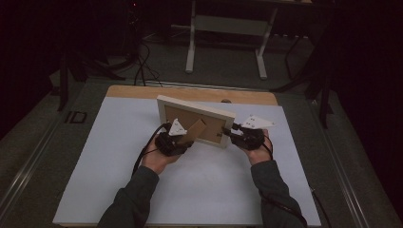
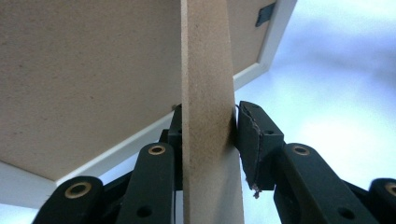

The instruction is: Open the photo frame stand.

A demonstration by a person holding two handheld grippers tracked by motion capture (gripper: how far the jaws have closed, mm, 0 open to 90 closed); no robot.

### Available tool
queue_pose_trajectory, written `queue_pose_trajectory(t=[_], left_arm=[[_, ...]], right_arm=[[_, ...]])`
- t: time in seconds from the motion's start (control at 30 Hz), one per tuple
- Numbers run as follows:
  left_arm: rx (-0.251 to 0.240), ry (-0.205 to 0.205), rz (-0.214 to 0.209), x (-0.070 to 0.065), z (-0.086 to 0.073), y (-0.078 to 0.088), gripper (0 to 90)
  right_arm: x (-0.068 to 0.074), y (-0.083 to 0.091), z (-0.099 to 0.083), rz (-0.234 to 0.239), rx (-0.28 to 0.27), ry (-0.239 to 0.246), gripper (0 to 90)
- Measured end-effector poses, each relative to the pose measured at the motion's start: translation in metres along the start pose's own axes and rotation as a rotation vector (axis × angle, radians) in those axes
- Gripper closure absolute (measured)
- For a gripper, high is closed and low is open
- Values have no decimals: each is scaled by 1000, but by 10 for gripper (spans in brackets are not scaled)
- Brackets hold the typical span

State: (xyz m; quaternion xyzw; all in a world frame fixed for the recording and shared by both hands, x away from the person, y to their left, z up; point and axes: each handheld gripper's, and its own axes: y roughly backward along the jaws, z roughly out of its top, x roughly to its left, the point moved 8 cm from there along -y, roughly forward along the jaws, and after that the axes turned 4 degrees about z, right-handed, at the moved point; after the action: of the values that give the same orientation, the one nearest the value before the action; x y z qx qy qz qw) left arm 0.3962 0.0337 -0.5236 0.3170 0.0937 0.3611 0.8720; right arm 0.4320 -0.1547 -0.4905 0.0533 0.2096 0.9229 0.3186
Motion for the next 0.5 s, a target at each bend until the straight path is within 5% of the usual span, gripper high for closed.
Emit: queue_pose_trajectory(t=[0.5], left_arm=[[6, -3, -22, -5, -8, 0, 720]], right_arm=[[6, 5, -3, 73, -24, -47, 629]])
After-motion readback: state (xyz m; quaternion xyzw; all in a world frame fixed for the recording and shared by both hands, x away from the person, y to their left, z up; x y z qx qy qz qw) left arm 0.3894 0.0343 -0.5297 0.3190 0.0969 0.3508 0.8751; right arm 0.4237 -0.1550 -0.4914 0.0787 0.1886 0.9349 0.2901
